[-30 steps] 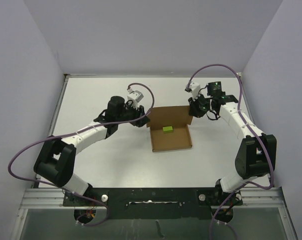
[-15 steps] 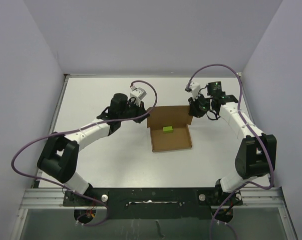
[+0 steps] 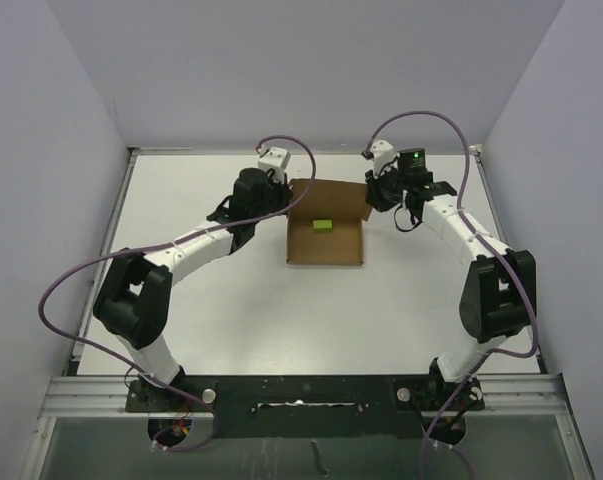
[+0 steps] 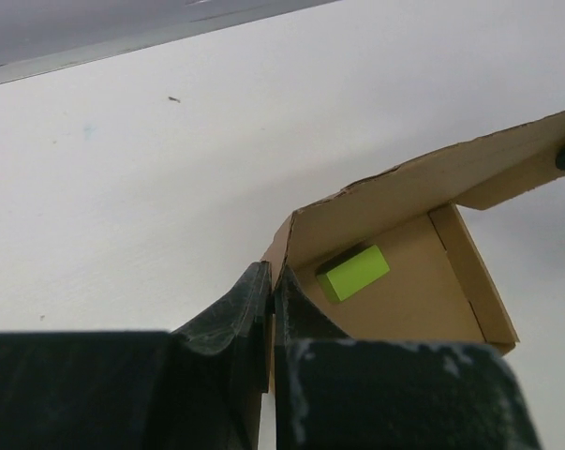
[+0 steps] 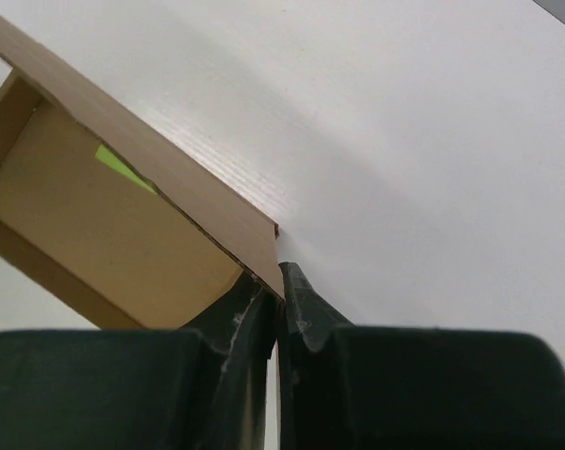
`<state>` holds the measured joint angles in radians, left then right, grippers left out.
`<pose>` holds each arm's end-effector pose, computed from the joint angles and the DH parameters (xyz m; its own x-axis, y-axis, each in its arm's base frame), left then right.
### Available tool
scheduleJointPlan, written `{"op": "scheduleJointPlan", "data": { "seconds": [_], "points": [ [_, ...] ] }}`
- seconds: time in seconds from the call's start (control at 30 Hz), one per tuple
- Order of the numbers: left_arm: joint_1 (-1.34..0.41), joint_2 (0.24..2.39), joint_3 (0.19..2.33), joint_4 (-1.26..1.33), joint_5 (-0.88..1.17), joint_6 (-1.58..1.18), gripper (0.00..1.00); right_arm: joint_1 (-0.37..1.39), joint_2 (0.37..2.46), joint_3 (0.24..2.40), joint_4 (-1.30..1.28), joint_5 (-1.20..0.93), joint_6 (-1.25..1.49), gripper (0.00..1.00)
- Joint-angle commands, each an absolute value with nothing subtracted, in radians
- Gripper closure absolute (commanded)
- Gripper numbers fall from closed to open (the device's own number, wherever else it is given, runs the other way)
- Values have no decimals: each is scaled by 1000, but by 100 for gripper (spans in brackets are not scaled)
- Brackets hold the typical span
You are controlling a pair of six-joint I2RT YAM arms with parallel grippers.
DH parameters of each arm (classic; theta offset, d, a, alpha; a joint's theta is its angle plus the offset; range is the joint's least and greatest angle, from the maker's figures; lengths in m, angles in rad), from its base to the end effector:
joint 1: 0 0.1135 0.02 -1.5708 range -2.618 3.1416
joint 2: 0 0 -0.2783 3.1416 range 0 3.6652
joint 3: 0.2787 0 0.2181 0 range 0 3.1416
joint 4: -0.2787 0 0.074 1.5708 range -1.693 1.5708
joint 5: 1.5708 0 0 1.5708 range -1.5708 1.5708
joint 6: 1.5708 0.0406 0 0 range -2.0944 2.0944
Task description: Fold the paper box
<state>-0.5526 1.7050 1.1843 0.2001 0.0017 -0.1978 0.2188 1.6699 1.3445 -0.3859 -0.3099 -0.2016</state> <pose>0.3215 -0.1983 0.3009 -0.3664 -0.0049 -0.9304 0.4633 0.8662 -0.1870 0.3397 0.0882 0.3067 -0.5378 -0.3149 -0.7820 -0.5511 0.8333 0.0434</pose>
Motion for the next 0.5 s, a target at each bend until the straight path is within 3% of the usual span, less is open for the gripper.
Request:
{"op": "scheduleJointPlan", "data": {
  "seconds": [0.0, 0.47],
  "points": [
    [-591, 1760, 1228, 390, -107, -236, 100, 271, 1731, 1408, -250, -194, -66, 100],
    [-580, 1815, 1177, 500, -135, -265, 100, 381, 1842, 1522, -292, -57, 189, 100]
  ]
}}
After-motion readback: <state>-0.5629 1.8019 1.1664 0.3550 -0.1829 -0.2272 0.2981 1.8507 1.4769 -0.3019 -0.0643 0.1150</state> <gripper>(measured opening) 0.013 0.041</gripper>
